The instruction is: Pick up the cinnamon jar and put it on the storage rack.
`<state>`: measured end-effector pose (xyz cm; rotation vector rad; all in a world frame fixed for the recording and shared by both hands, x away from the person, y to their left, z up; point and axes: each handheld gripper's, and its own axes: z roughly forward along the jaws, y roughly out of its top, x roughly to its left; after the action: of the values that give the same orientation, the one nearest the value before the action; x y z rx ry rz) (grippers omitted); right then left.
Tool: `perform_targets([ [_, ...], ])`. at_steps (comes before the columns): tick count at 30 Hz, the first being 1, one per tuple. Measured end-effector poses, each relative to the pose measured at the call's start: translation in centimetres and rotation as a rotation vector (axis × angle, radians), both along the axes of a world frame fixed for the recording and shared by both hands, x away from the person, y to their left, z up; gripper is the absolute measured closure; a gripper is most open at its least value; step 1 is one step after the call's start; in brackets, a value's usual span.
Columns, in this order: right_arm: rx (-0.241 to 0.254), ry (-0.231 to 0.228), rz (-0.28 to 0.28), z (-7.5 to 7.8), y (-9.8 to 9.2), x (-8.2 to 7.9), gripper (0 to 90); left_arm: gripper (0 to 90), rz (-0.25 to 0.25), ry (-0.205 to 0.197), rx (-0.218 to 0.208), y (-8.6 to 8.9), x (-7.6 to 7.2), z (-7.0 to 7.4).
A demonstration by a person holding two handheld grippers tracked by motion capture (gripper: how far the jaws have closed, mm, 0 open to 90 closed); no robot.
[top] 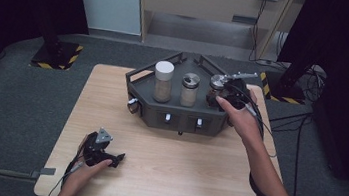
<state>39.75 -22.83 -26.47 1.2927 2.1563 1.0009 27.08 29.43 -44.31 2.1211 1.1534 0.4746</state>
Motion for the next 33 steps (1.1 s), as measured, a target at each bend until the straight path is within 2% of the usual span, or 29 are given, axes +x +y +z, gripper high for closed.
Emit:
perform_targets([
  [7,0.030,-0.021,-0.001,0.0,-1.7,-1.8,4.7,0.0,0.000,0.000,0.000,0.0,0.0,0.0],
  [13,0.020,-0.029,0.001,-0.3,-2.3,-3.2,3.7,0.0,0.000,0.000,0.000,0.0,0.0,0.0],
  [21,0.036,-0.027,-0.004,-0.8,-2.7,-4.4,3.5,0.0,-0.001,0.000,0.000,0.0,0.0,0.0],
  [33,0.012,-0.021,0.017,-1.9,-2.8,-6.2,3.5,0.0,0.000,0.000,0.000,0.0,0.0,0.0],
])
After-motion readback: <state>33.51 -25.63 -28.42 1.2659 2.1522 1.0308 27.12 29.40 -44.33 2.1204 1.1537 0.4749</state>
